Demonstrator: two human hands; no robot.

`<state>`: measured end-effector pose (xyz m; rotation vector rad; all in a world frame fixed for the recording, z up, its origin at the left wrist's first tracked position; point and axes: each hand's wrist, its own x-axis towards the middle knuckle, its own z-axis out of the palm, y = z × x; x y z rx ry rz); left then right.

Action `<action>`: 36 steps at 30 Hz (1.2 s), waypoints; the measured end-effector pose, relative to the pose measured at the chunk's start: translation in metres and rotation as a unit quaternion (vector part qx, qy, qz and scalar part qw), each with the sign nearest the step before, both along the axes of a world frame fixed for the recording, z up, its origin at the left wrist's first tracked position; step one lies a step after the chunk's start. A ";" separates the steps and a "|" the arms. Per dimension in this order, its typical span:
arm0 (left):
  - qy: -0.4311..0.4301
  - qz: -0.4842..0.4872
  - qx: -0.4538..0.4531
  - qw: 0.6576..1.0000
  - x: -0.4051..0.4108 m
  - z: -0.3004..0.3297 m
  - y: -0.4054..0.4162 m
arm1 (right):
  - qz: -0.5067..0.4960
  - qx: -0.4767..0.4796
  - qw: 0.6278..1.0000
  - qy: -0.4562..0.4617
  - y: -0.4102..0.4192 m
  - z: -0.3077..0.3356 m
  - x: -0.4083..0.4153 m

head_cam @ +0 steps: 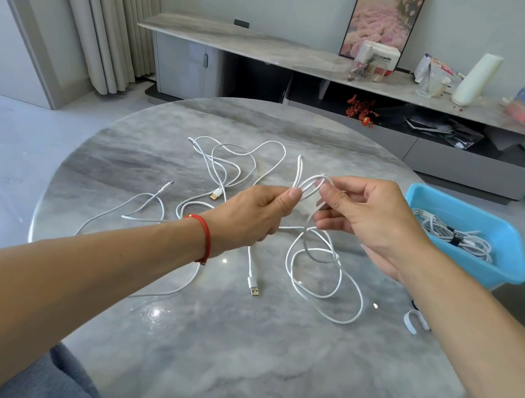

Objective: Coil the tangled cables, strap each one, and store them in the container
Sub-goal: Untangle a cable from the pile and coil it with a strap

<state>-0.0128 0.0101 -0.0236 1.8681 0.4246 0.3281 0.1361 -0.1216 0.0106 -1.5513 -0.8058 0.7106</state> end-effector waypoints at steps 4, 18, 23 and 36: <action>-0.012 -0.025 -0.039 0.999 0.000 0.000 -0.005 | 0.007 0.040 0.998 0.052 0.003 -0.001 0.000; 0.020 -0.091 -0.187 0.978 0.000 0.000 -0.008 | -0.049 0.052 0.996 0.052 0.015 -0.009 -0.009; -0.005 -0.038 -0.231 0.972 0.001 0.003 -0.004 | 0.008 -0.081 0.996 -0.027 0.013 -0.009 -0.013; -0.053 0.089 -0.377 0.920 -0.003 0.006 0.030 | 0.252 -0.290 0.861 -0.333 0.008 -0.022 -0.022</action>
